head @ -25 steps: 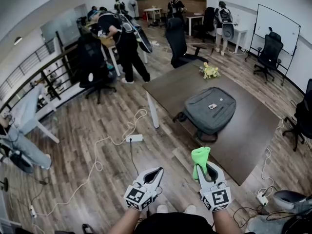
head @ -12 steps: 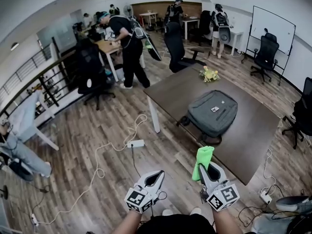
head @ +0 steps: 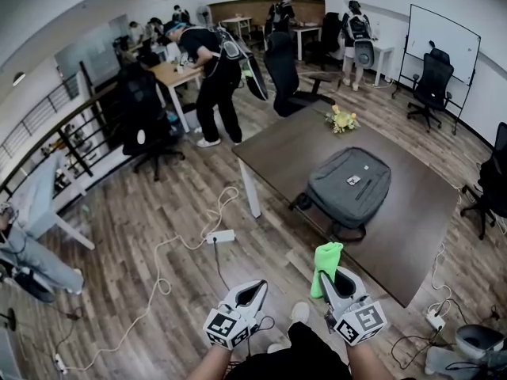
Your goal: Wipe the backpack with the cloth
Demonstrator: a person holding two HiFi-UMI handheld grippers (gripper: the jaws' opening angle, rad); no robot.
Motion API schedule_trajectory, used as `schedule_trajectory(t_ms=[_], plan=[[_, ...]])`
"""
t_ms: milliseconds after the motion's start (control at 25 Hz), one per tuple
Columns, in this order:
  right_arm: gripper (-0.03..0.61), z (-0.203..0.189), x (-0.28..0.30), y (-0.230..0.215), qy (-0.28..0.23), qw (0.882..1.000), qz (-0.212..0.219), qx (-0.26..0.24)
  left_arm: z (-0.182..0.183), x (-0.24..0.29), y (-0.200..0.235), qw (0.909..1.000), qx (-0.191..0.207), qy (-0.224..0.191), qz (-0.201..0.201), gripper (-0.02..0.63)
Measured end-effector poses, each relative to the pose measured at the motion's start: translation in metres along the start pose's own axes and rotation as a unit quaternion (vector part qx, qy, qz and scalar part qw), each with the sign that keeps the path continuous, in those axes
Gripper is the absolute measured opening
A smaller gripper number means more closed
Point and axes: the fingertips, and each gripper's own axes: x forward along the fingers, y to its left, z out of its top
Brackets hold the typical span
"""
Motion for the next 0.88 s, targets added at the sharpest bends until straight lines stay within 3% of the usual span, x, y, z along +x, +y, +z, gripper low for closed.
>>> schedule_trajectory(t_ms=[400, 880], plan=[[0.093, 0.013, 0.073, -0.071, 0.004, 1.000, 0.005, -0.021, 0.023, 0.087, 0.055, 0.9998, 0.007, 0.016, 0.003, 0.020], [0.094, 0.021, 0.125, -0.164, 0.026, 0.999, 0.011, -0.036, 0.037, 0.200, 0.083, 0.9995, 0.013, 0.025, -0.017, 0.020]])
